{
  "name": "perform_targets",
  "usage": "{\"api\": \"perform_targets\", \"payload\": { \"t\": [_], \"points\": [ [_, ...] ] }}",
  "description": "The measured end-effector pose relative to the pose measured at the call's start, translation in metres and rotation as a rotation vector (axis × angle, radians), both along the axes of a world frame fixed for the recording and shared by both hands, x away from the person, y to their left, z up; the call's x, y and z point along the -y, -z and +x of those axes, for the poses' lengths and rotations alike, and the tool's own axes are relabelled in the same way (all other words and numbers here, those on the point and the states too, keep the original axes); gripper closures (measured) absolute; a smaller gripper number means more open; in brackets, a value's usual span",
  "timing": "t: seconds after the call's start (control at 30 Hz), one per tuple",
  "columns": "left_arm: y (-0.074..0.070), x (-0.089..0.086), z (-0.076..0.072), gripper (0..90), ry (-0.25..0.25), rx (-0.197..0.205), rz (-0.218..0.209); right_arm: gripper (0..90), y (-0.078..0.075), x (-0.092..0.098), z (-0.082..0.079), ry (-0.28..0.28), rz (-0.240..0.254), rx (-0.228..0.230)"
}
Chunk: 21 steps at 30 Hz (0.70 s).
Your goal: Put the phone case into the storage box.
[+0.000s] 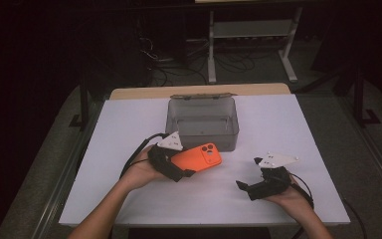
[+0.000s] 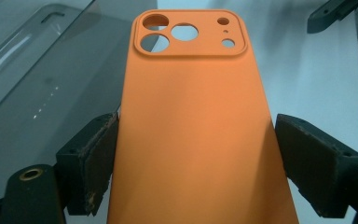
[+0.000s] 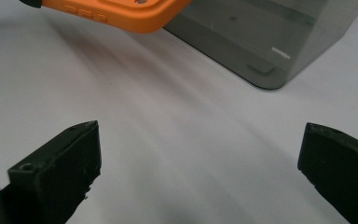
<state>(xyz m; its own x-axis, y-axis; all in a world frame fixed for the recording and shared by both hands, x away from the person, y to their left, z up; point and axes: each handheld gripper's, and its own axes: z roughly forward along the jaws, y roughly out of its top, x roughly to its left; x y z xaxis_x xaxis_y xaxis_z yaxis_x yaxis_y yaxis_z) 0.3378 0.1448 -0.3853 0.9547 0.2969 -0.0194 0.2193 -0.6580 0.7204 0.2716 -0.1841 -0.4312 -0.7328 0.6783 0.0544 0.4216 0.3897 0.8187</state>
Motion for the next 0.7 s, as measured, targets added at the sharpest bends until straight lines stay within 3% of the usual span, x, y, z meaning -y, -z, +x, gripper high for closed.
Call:
{"api": "perform_targets", "payload": {
  "t": [0.17,0.7],
  "points": [
    [-0.0004,0.0039,0.0034,16.2,0.012,-0.009,-0.020,0.0,0.0004,0.0003,0.0002,0.002,0.002,-0.003],
    [0.0041,0.0058,0.0039,16.2,0.026,-0.028,-0.006,0.0,-0.0007,0.0010,-0.0012,0.014,0.019,-0.008]
  ]
}}
